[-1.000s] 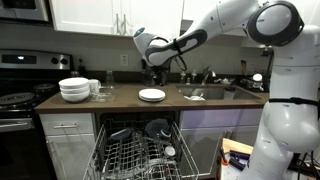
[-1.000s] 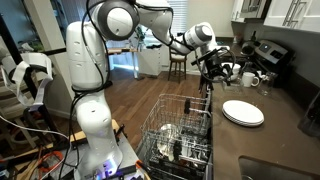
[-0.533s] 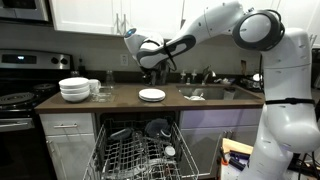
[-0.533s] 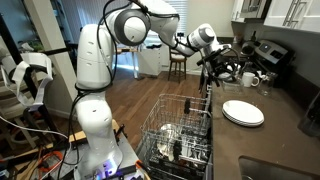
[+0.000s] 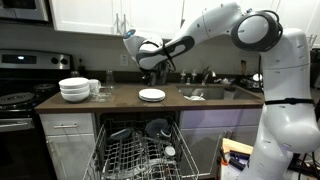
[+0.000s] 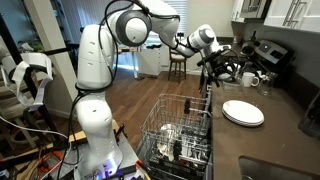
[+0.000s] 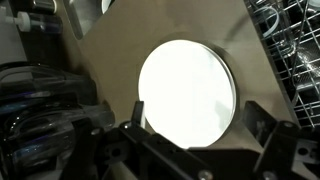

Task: Put one white plate inside the dishwasher

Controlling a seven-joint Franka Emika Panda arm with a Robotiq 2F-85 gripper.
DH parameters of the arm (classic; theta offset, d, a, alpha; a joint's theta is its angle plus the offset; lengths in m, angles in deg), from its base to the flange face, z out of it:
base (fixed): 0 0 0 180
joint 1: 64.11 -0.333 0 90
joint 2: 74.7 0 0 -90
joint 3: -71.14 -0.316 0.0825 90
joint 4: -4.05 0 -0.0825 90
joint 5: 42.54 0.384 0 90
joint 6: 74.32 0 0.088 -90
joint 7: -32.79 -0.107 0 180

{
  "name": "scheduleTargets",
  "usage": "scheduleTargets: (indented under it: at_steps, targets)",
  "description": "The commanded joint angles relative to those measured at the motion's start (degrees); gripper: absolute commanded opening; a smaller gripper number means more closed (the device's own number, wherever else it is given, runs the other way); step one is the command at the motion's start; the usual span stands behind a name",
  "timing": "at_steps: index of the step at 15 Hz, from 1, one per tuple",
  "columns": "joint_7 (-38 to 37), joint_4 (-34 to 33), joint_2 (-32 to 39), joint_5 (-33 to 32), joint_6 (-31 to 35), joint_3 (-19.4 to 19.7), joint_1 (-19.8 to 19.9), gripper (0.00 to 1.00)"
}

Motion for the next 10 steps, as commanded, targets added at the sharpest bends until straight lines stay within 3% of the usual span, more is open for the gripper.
scheduleTargets:
  at_steps: [1, 7, 10]
  targets:
    - [-0.5, -1.3, 3.6, 0.1, 3.9, 0.8, 0.1, 1.00]
    - [-4.8, -3.3, 10.2, -2.0, 14.8, 3.3, -0.5, 1.00]
    - [-9.7, -6.2, 13.5, -5.1, 14.9, 5.5, -2.4, 1.00]
